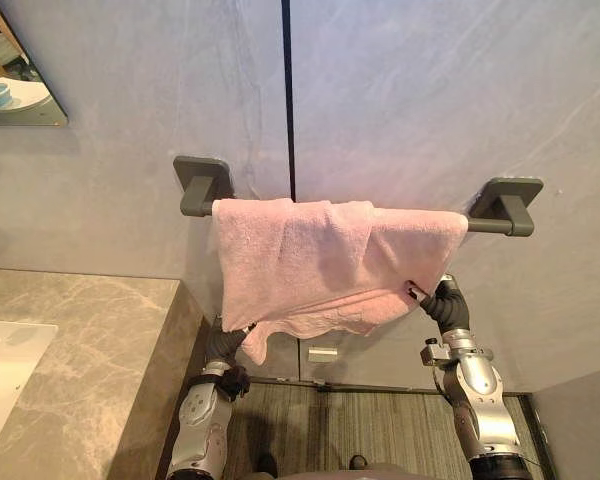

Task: Organize washtable

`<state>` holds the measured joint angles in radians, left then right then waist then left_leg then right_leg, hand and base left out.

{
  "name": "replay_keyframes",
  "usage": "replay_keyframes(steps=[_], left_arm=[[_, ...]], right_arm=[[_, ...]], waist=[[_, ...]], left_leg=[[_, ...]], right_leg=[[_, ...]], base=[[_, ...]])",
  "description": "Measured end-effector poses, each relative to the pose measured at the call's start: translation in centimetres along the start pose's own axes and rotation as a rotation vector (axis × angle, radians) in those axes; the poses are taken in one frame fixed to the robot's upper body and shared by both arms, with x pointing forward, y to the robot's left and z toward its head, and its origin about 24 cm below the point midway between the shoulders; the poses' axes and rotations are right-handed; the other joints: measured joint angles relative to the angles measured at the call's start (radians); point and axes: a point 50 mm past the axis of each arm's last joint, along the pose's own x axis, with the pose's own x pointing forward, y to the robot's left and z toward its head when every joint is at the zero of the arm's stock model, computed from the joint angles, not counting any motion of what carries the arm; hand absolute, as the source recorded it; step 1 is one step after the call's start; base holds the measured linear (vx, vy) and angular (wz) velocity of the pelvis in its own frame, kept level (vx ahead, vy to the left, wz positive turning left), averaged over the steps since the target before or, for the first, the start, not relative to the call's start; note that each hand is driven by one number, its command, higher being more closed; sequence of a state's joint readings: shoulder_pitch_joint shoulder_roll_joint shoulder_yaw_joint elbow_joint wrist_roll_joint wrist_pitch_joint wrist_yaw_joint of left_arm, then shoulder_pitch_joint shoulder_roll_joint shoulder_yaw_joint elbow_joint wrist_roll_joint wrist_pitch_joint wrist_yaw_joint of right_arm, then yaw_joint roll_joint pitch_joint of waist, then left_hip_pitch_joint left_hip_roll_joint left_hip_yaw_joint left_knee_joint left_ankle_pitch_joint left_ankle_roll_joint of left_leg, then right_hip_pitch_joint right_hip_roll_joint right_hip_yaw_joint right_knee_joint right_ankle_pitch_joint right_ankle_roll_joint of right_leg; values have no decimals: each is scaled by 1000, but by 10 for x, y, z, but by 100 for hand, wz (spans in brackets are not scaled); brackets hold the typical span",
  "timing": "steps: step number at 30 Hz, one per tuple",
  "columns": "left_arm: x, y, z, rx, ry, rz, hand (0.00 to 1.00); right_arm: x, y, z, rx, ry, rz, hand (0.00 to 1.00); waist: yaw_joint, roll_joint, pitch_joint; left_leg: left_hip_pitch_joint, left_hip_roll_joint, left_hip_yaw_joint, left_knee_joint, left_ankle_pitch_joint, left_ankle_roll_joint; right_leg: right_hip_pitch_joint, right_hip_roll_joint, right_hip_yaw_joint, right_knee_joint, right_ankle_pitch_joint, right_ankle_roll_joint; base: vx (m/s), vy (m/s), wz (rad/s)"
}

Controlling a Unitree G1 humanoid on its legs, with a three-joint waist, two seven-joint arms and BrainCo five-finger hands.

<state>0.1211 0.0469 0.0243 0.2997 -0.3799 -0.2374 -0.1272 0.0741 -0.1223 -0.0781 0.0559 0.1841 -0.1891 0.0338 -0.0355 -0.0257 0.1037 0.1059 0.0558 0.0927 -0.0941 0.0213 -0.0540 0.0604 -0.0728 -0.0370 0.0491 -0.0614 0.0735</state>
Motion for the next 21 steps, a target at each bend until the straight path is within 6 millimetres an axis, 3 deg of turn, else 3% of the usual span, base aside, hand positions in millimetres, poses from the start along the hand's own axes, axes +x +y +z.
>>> replay_keyframes(steps=[21], left_arm=[[-22,17,-7,56,68,37,0]], right_arm=[[-15,-23,-12,-28,60,-139,0]], waist=[[-2,-1,0]], left_leg=[[-1,0,9,0,0,1]], right_leg=[[-6,1,7,1,1,-1]], base=[[0,0,-1]])
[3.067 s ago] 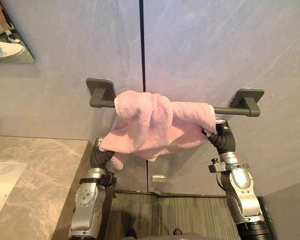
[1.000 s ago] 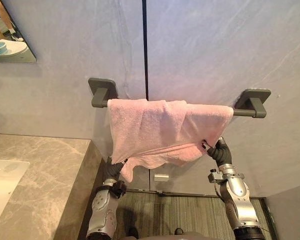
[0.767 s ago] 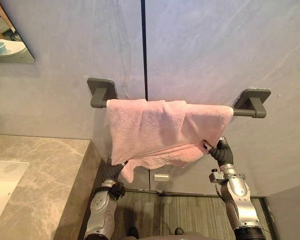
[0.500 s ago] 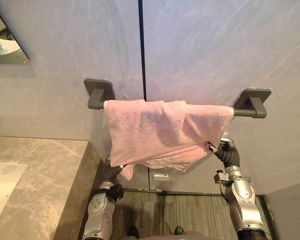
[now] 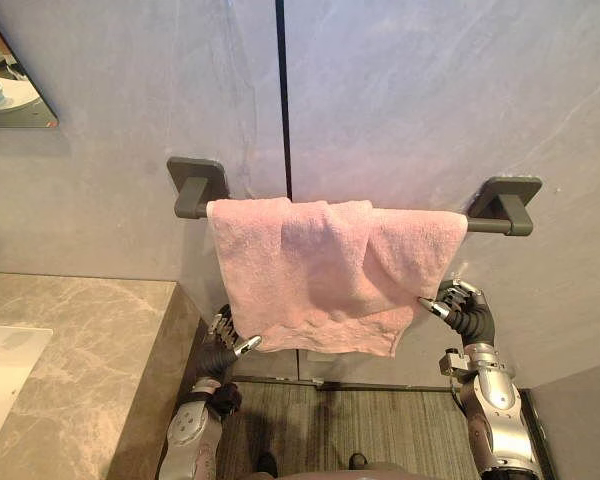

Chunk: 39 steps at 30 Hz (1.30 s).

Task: Organize washtable

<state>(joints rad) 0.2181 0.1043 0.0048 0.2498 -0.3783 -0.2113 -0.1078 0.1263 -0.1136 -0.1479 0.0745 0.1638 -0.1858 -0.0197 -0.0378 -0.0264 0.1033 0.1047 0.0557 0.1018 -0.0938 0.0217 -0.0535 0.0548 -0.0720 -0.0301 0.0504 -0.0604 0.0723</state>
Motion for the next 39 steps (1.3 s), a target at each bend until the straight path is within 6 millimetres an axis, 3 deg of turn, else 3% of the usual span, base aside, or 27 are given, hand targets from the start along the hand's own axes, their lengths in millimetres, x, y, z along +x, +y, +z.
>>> replay_keyframes(steps=[8,10,15,17,22,28,31,33,39], left_arm=[[-2,13,2,28,7,37,0],[-3,15,10,26,-30,49,0],[-11,25,57,20,-246,107,0],[-15,25,76,-2,-352,131,0],[-27,6,114,-44,-559,76,0],[-52,-14,164,-29,-827,-4,0],[-65,-24,187,-64,-970,-60,0],[-76,-36,205,-90,-1081,-157,0],[-86,-81,217,-137,-1136,-569,0]], right_arm=[[-12,-6,-16,-42,82,-24,0],[-15,-13,-17,-44,89,-51,0],[-22,-50,-12,-49,74,-232,0],[-26,-65,5,-37,-3,-321,0],[-31,-74,48,19,-228,-423,0],[-33,-62,110,77,-553,-386,0],[-39,-48,147,159,-771,-309,0],[-42,-30,168,241,-898,-166,0],[-36,20,186,423,-974,259,0]], waist=[[0,0,-1],[0,0,-1],[0,2,-3],[0,9,-6],[-3,22,-16],[-3,23,-16],[-3,23,-16],[-3,24,-17],[-2,31,-21]], left_leg=[[4,-1,-2,0,0,0],[4,-1,-4,0,0,0],[9,-1,-6,0,0,0],[13,-2,-5,0,-1,0],[18,0,-2,-1,-1,0],[31,1,10,0,-1,0],[41,1,13,0,-1,1],[55,1,17,0,-4,1],[67,-1,34,0,-5,2]], right_leg=[[7,-1,-3,-6,1,-1],[10,-1,-5,-8,1,-1],[17,-2,-8,-10,1,-1],[22,-3,-8,-11,1,-1],[26,-2,-6,-11,1,-1],[32,-1,4,-9,3,-2],[40,-1,7,-9,3,-1],[48,0,11,-10,3,-1],[49,-1,30,-2,4,0]], base=[[0,0,0],[0,0,2],[0,0,0],[0,0,0],[-19,-6,-1],[-23,-11,-5],[-29,-10,-3],[-50,-12,-5],[-42,-5,-10]])
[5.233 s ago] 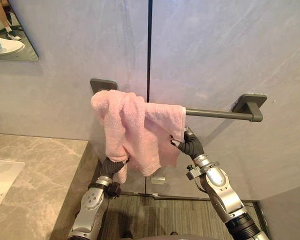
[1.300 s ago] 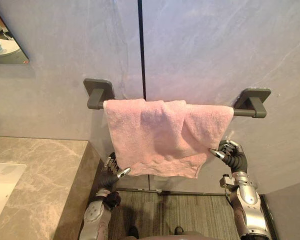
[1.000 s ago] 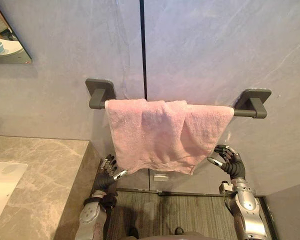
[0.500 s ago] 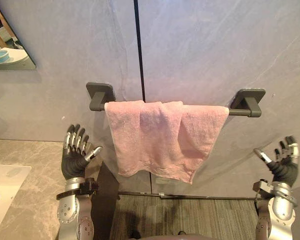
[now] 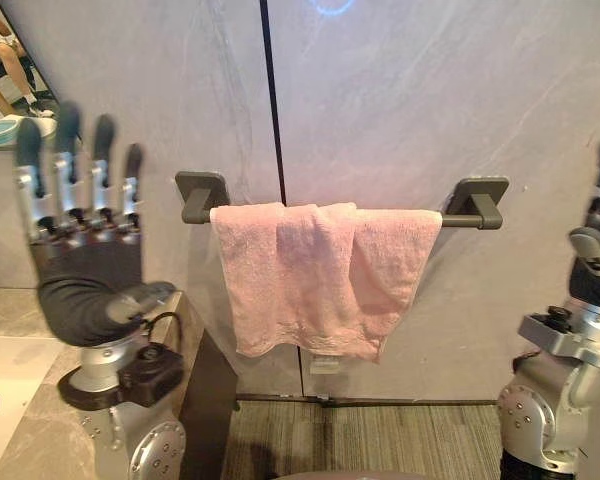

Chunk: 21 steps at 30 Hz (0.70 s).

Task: Organize washtable

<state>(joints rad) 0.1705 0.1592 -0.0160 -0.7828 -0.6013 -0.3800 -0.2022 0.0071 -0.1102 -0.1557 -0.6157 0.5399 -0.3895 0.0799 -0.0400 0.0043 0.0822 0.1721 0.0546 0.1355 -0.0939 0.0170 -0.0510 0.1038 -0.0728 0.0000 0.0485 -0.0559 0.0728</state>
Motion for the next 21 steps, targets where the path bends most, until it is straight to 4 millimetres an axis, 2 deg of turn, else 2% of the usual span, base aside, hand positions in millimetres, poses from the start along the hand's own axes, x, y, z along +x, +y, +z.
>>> replay_keyframes(steps=[2,3,5,6,8,9,11,16,21], left_arm=[[2,-16,-11,-157,18,-84,0],[2,-21,-14,-206,25,-101,0],[-3,-40,-38,-417,117,-180,0],[-5,-43,-44,-451,151,-192,0],[-21,-58,-72,-570,316,-246,0],[-25,-60,-76,-583,346,-256,0],[-38,-62,-88,-628,446,-285,0],[-59,-65,-99,-646,604,-375,0],[-69,-63,-104,-606,672,-407,0]], right_arm=[[1,23,-11,157,37,126,0],[0,28,-13,197,51,152,0],[-8,53,-26,372,148,290,0],[-10,59,-29,404,172,316,0],[-23,78,-40,532,288,436,0],[-25,80,-42,547,309,454,0],[-44,74,-59,593,464,455,0],[-81,66,-76,631,733,484,0],[-98,59,-82,589,832,498,0]], waist=[[-1,6,-4],[-1,6,-4],[0,8,-5],[0,8,-5],[0,7,-5],[0,7,-5],[1,4,-6],[1,4,-5],[0,-5,1]], left_leg=[[1,-1,2,0,0,0],[1,-1,2,0,0,0],[6,0,2,0,0,0],[8,0,2,0,0,0],[13,0,4,0,0,1],[13,0,4,0,0,1],[15,-1,6,0,0,1],[17,0,8,0,0,1],[28,-1,18,0,-3,3]], right_leg=[[3,0,3,0,2,1],[3,0,3,0,2,1],[8,0,3,0,2,1],[10,0,3,0,2,1],[14,0,4,0,2,2],[13,0,5,0,2,2],[14,0,6,1,2,2],[14,1,9,1,2,2],[13,1,20,3,3,3]], base=[[-6,-2,-2],[0,0,0],[0,0,0],[0,0,0],[-35,-17,-2],[-39,-17,-3],[0,0,0],[0,0,0],[-28,-13,-6]])
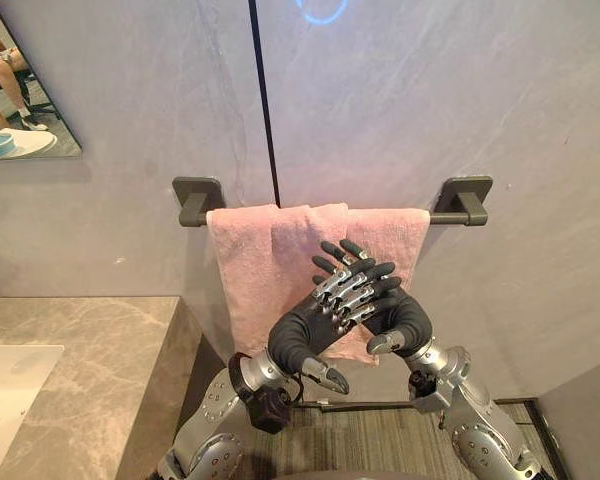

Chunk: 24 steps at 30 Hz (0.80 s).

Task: Organize washtable

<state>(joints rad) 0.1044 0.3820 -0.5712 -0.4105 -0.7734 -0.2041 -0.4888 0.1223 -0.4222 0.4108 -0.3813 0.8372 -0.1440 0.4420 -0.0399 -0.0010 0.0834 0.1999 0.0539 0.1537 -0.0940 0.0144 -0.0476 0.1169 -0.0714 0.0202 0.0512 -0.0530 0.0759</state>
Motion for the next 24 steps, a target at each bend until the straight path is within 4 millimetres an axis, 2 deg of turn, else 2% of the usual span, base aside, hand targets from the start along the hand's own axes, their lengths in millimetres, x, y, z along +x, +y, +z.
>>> replay_keyframes(steps=[6,12,17,24], left_arm=[[-5,3,-10,52,78,12,0],[-10,11,-17,136,135,60,0],[-17,33,-11,251,138,201,0],[-31,58,-3,339,151,367,0]], right_arm=[[-5,-4,-18,-40,101,-29,0],[-9,-12,-27,-176,193,-88,0],[-10,-19,-28,-362,252,-125,0],[-19,-38,-32,-461,316,-217,0]], waist=[[-1,-8,6],[1,-11,8],[-1,-11,9],[0,-16,12]], left_leg=[[3,-2,8,0,-3,1],[-3,-3,6,0,-3,2],[-13,-3,0,0,-3,3],[-24,-3,-11,0,-3,3]], right_leg=[[-1,-1,9,-1,0,1],[-3,-2,6,-4,0,1],[-5,-2,0,-5,0,1],[-16,-4,-12,-7,0,1]], base=[[-24,-6,-5],[0,0,0],[1,-3,2],[0,-6,5]])
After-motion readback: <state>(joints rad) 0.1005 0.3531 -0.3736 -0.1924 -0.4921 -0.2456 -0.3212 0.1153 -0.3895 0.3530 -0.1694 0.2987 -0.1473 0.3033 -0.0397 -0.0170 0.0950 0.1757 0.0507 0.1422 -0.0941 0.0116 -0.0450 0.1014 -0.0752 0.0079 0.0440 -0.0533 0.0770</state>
